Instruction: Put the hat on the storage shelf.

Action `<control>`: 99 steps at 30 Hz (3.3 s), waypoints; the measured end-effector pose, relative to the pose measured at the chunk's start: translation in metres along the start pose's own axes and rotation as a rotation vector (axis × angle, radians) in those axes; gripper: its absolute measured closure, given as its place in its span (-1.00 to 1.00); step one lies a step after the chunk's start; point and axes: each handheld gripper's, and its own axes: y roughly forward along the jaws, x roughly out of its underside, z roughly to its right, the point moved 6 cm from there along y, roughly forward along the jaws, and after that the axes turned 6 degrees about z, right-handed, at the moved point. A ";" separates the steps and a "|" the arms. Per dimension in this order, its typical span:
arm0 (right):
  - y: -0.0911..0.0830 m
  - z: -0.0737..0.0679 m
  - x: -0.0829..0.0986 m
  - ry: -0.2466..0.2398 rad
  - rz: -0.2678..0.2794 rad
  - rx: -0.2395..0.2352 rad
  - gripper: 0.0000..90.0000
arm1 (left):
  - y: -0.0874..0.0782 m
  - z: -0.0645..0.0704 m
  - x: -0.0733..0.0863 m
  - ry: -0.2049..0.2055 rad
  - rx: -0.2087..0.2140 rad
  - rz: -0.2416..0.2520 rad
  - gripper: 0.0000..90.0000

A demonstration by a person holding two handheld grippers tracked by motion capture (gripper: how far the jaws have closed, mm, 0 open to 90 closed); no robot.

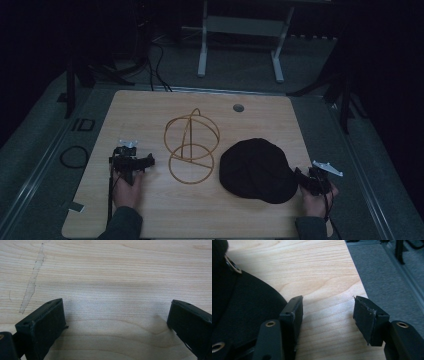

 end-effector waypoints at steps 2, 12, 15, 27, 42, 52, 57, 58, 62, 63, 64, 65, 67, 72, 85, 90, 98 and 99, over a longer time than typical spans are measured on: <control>0.001 -0.002 0.000 -0.035 -0.006 0.020 -0.10 | 0.000 0.000 0.000 0.000 -0.001 0.001 -0.97; 0.002 -0.002 0.000 -0.029 -0.007 0.016 -0.07 | 0.000 0.000 0.000 0.000 -0.001 0.000 -0.97; 0.000 -0.002 -0.003 -0.035 -0.054 0.009 0.04 | 0.000 0.000 0.000 0.000 0.000 0.000 -0.97; -0.017 -0.009 -0.016 -0.066 -0.061 -0.036 -0.03 | 0.000 0.000 0.000 0.000 0.000 0.000 -0.97; -0.056 -0.033 -0.042 -0.104 -0.021 -0.120 -0.17 | 0.000 0.000 0.000 0.000 -0.001 0.001 -0.97; -0.066 -0.061 -0.043 -0.162 -0.055 -0.189 -0.25 | 0.000 0.000 0.000 0.000 -0.001 0.001 -0.97; -0.063 -0.074 -0.040 -0.170 -0.097 -0.213 -0.28 | 0.000 0.000 0.000 -0.001 -0.001 0.001 -0.97; -0.061 -0.075 -0.039 -0.169 -0.108 -0.212 -0.28 | 0.000 0.000 0.000 -0.001 -0.001 0.001 -0.97; -0.053 -0.079 -0.035 -0.150 -0.160 -0.212 -0.29 | 0.000 0.000 0.000 0.000 -0.001 0.001 -0.97; -0.051 -0.079 -0.034 -0.141 -0.177 -0.211 -0.27 | 0.000 0.000 0.000 -0.001 -0.001 0.001 -0.97; -0.049 -0.079 -0.034 -0.139 -0.185 -0.209 -0.23 | 0.000 0.000 0.000 -0.001 -0.001 0.001 -0.97; -0.048 -0.079 -0.033 -0.130 -0.195 -0.206 -0.14 | 0.000 0.000 0.000 -0.001 -0.001 0.001 -0.97; -0.044 -0.080 -0.030 -0.115 -0.222 -0.214 -0.01 | 0.000 0.000 0.000 -0.001 -0.001 0.001 -0.97; -0.040 -0.082 -0.028 -0.127 -0.252 -0.209 0.25 | 0.000 0.000 0.000 -0.001 -0.001 0.001 -0.97; -0.033 -0.087 -0.035 -0.200 -0.357 -0.063 0.69 | 0.000 0.000 0.000 -0.001 -0.001 0.001 -0.97; -0.032 -0.080 -0.040 -0.211 -0.378 -0.065 0.75 | 0.000 0.000 0.000 -0.001 -0.001 0.001 -0.97; -0.030 -0.078 -0.047 -0.213 -0.405 -0.086 0.75 | 0.000 0.000 0.000 -0.002 -0.001 0.001 -0.97; -0.030 -0.078 -0.048 -0.213 -0.413 -0.089 0.75 | 0.000 0.000 0.000 -0.001 -0.001 0.001 -0.97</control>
